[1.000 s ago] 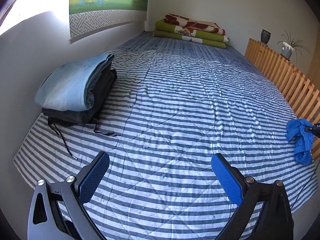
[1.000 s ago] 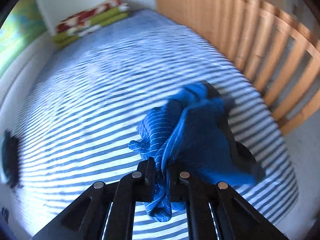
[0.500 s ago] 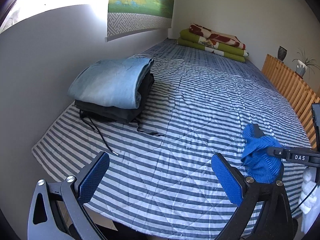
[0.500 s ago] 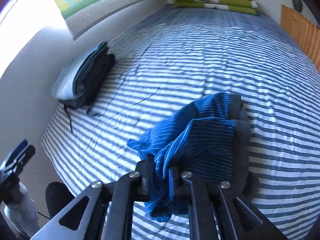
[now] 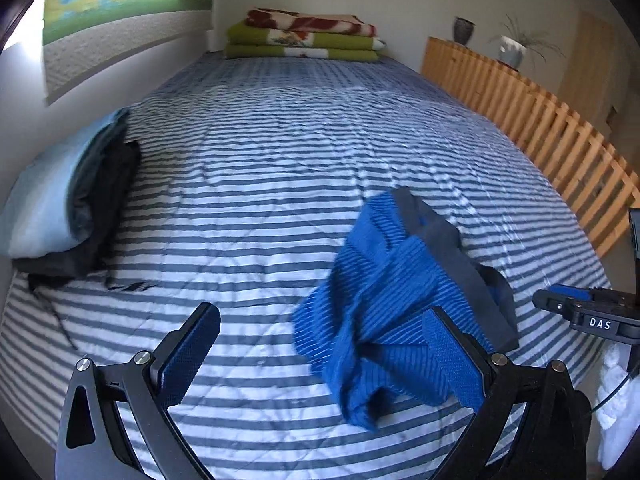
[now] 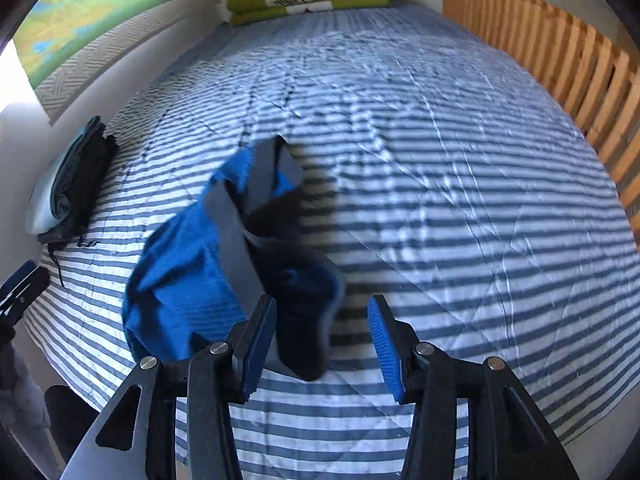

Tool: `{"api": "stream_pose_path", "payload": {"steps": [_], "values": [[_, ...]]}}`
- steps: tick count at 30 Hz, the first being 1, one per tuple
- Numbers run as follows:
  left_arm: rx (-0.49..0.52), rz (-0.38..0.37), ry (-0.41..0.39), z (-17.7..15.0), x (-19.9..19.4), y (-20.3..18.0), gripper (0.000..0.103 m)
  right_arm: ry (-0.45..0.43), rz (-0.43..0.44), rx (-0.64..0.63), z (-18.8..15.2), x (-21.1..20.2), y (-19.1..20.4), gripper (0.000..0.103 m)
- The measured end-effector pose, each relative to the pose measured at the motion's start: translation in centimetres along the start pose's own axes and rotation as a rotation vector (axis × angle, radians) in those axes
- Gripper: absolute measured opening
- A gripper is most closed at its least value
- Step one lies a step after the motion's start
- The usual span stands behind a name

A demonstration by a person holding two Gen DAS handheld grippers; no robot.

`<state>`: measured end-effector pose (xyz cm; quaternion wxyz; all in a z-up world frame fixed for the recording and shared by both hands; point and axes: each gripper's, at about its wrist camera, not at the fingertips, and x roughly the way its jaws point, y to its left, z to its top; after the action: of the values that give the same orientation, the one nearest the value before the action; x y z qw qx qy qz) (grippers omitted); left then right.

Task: Fold small clothes
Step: 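Lift the briefs with the right tool and carry them toward the left tool, then grasp the grey waistband with the left tool while the right tool holds the briefs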

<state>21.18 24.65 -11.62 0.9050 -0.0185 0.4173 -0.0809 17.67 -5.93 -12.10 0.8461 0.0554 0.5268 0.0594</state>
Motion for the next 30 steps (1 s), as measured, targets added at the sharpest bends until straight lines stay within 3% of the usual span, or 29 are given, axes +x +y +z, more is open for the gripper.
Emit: {"api": "stream_pose_path", "payload": {"steps": [5, 9, 11, 12, 13, 15, 16, 22, 26, 30], "values": [[0.135, -0.018, 0.045, 2.5, 5.8, -5.3, 0.102, 0.004, 0.019, 0.053, -0.2, 0.8, -2.0, 0.044], [0.155, -0.037, 0.114, 3.6, 10.2, -6.7, 0.102, 0.01, 0.013, 0.057, 0.1, 1.7, -2.7, 0.044], [0.132, -0.092, 0.158, 3.6, 11.8, -7.0, 0.095, 0.022, 0.016, 0.067, 0.3, 2.4, -3.1, 0.044], [0.122, -0.128, 0.173, 3.4, 12.1, -7.0, 0.075, 0.029, 0.02, 0.073, 0.4, 2.7, -3.2, 0.044], [0.108, -0.161, 0.187, 3.2, 12.4, -6.9, 0.042, 0.033, 0.022, 0.076, 0.5, 3.0, -3.3, 0.044], [0.075, -0.198, 0.201, 2.9, 12.4, -6.6, 0.012, 0.037, 0.017, 0.078, 0.6, 3.5, -3.4, 0.044], [0.065, -0.209, 0.191, 2.6, 12.1, -6.3, 0.005, 0.039, 0.017, 0.078, 0.7, 3.7, -3.5, 0.044], [0.028, -0.196, 0.123, 1.1, 7.2, -2.7, 0.003, 0.047, 0.023, 0.073, 1.1, 4.2, -3.1, 0.044], [-0.07, -0.213, 0.056, -1.3, 2.1, 1.9, 0.002, 0.037, 0.027, 0.064, 2.1, 4.0, -2.5, 0.044], [-0.105, -0.14, 0.033, -4.6, -1.3, 5.8, 0.003, 0.028, 0.03, 0.026, 4.3, 4.0, -1.2, 0.044]]}}
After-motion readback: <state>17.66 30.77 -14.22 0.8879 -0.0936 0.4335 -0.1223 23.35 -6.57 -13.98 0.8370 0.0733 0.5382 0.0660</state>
